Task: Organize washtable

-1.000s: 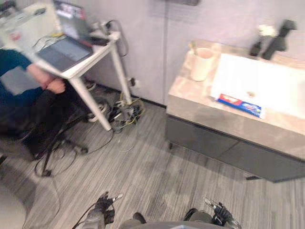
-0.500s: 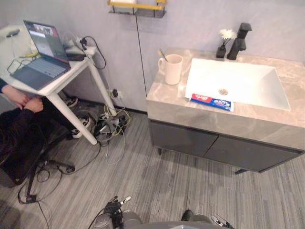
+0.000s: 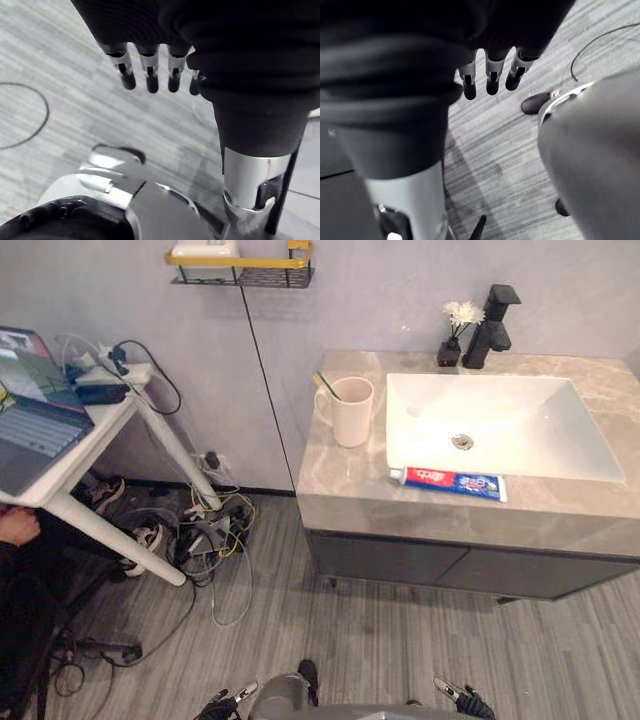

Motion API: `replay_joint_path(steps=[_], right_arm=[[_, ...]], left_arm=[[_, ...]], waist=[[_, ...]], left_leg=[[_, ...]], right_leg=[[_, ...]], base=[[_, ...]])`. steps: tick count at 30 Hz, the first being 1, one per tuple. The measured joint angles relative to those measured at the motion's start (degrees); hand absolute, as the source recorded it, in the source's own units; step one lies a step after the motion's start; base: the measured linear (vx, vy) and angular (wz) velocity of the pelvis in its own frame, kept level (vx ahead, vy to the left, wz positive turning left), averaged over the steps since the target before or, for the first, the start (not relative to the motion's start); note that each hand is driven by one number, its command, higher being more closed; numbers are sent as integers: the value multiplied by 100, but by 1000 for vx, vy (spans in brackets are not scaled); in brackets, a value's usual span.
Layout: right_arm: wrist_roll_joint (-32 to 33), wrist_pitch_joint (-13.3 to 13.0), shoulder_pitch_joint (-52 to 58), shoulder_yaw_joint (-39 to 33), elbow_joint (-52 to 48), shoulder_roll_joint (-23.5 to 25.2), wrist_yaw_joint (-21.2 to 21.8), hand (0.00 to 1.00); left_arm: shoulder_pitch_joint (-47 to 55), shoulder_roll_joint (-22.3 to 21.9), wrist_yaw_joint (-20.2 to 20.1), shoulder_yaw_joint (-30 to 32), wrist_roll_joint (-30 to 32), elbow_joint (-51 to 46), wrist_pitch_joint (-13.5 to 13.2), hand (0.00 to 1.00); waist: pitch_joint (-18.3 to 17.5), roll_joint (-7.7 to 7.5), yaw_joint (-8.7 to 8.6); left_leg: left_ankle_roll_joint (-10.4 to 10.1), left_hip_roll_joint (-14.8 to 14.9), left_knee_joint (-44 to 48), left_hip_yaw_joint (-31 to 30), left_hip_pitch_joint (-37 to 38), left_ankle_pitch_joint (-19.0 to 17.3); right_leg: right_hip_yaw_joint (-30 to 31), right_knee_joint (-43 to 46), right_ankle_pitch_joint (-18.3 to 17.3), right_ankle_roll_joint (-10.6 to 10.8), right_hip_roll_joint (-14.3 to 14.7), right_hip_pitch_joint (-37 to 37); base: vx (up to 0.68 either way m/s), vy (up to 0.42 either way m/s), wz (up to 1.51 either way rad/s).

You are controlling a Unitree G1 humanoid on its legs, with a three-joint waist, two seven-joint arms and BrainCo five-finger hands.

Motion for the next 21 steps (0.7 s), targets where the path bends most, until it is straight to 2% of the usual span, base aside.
replay_joint_path(steps=[1,2,3,4,7,8,10,11,12,13,14,15,17,21], right_arm=[[-1,1,-40,34,-7,-3,3,0],[1,-2,-90,152,-21,-4,0,0],[-6,-7,-148,298,-47,0,16,0],[-4,-8,-210,437,-62,25,21,0],[21,-19,-264,548,-113,64,41,0],[23,-24,-235,608,-217,57,42,0],[68,-57,-209,604,-261,59,46,0],[79,-63,-203,566,-268,61,49,0],[77,-60,-172,558,-242,68,53,0],[84,-47,-150,414,-216,110,71,0],[78,-36,-183,273,-189,76,71,0],[71,-30,-160,126,-178,-13,71,0],[52,25,-105,-134,55,-191,64,0],[-175,145,279,-261,238,-242,76,0]], left_arm=[[-60,18,36,-161,-9,-24,-1,0],[-123,64,83,-331,-35,-96,-2,0],[-158,86,126,-551,-53,-272,-29,0],[-290,165,155,-770,-59,-439,-54,0],[-529,188,195,-997,-53,-541,-95,0],[-548,152,197,-1046,-43,-559,-121,0],[-541,103,193,-1125,-36,-519,-129,0],[-542,103,190,-1162,-34,-439,-128,0],[-530,123,190,-1157,-32,-391,-124,0],[-509,165,190,-1140,-19,-331,-119,0],[-545,60,188,-1104,-22,-176,-111,0],[-540,-24,176,-1014,-14,-139,-113,0],[-561,-136,147,-898,26,8,-111,0],[-507,-158,77,-522,185,37,-78,0]], waist=[[3,4,19],[-19,92,22],[3,80,-24],[87,-24,-50],[199,-71,-109],[217,-39,-126],[222,-26,-222],[215,-47,-288],[201,-115,-285],[228,-267,-285],[303,-83,-262],[324,31,-279],[296,166,-310],[236,171,-349]], left_leg=[[23,-29,-97,31,119,-12],[65,-8,-108,63,227,67],[97,7,-117,58,362,56],[147,39,-127,15,543,24],[185,224,-242,-70,908,-5],[184,338,-281,-69,1065,-5],[154,506,-259,-94,1173,-14],[-10,613,-215,-124,1181,-88],[-214,656,-174,-128,1191,-198],[-508,682,-138,-159,1272,-378],[-574,888,-138,-170,1280,-405],[-635,1031,-168,-175,1287,-345],[-773,1192,-265,-200,1386,-122],[-931,1392,-245,-525,1374,223]], right_leg=[[75,460,-78,-54,-60,-199],[166,1083,-116,-121,-94,-458],[206,1931,-106,-140,-172,-776],[260,2658,-61,-180,-234,-1000],[92,3359,-489,-274,-208,-1267],[-39,3307,-611,-320,-205,-1382],[-20,2776,-619,-346,-204,-1514],[70,2140,-484,-317,-207,-1545],[230,1583,-65,-410,-208,-1561],[596,1303,284,-59,-187,-1509],[629,1365,159,-111,40,-1500],[624,1396,126,-139,185,-1505],[440,1382,-45,-200,315,-1397],[-63,947,-83,-238,477,-782]], base=[[275,111,-10],[230,81,-6],[235,35,5],[216,-18,14],[214,-110,11],[196,-161,-12],[175,-200,1],[172,-248,15],[241,-380,13],[204,-408,-8],[173,-405,-9],[139,-359,-12],[118,-286,10],[45,-171,56]])
